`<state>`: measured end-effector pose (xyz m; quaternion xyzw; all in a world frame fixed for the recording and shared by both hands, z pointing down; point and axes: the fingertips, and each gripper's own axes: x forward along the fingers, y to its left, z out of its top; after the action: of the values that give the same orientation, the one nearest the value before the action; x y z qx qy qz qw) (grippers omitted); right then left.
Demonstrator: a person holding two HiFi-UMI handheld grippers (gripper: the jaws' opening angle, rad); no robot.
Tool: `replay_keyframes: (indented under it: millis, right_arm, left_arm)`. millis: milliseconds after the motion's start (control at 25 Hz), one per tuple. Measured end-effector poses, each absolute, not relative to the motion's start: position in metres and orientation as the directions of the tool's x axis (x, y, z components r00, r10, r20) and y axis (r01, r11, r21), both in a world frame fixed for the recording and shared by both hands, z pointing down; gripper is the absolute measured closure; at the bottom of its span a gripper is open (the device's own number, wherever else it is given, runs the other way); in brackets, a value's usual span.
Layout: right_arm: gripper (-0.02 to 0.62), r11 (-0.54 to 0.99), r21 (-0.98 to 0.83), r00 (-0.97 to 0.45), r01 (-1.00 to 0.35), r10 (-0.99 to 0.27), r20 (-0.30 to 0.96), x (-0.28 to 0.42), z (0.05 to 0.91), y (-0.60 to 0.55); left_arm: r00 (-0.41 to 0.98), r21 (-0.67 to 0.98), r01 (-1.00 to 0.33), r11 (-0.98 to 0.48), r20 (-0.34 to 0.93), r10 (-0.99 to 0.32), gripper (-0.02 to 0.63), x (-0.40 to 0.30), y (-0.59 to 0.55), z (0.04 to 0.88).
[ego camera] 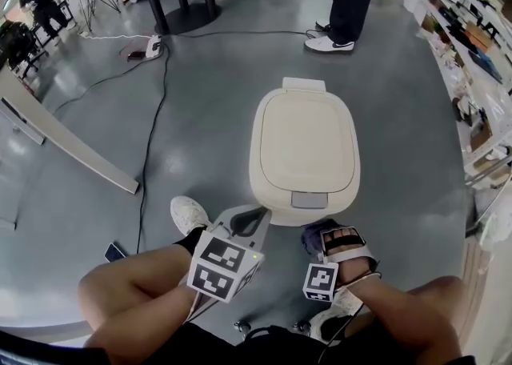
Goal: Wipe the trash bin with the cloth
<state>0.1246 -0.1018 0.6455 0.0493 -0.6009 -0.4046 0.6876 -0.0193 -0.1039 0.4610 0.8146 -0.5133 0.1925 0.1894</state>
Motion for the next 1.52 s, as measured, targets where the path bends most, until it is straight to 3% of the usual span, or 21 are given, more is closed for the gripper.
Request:
replay_keyframes:
  millis: [480,680,840,1080,1280,1520]
  right_arm:
    - [0.543,0.714,0.684,-0.203,0.148,-0.655,0.728,0.164,0.571,-0.114]
    - [0.543,0.763,0.626,-0.242,-0.16,-0.646,0.725,0.193,0.547,-0.133]
    - [0.543,0.743,0.478,-0.312,-0.469,-0.646,0.697,0.212,0.517,-0.158]
    - [0.543,0.656,0.089,-0.494,-0.75,-0.644,0.584,0.216,0.486,-0.173]
    - [0.543,0.586,-0.26,-0.633,-0.767,-0.626,0.455,0.204,0.478,-0.176]
    - [0.543,0.521,-0.436,-0.67,-0.734,-0.659,0.34,0.197,0.468,-0.192]
  left_arm:
    - [0.41,0.128,-0.899,-0.42,0.584,-0.7,0.606,0.04,-0.07,0.46]
    - [0.381,0.083,-0.904,-0.42,0.604,-0.7,0.606,0.076,-0.075,0.452]
    - [0.347,0.053,-0.921,-0.385,0.56,-0.753,0.606,0.101,-0.087,0.431]
    - [0.327,0.071,-0.936,-0.344,0.533,-0.78,0.606,0.13,-0.092,0.413]
    - [0.325,0.085,-0.941,-0.328,0.5,-0.803,0.606,0.147,-0.095,0.407]
    - [0.321,0.077,-0.942,-0.325,0.483,-0.815,0.606,0.152,-0.098,0.419]
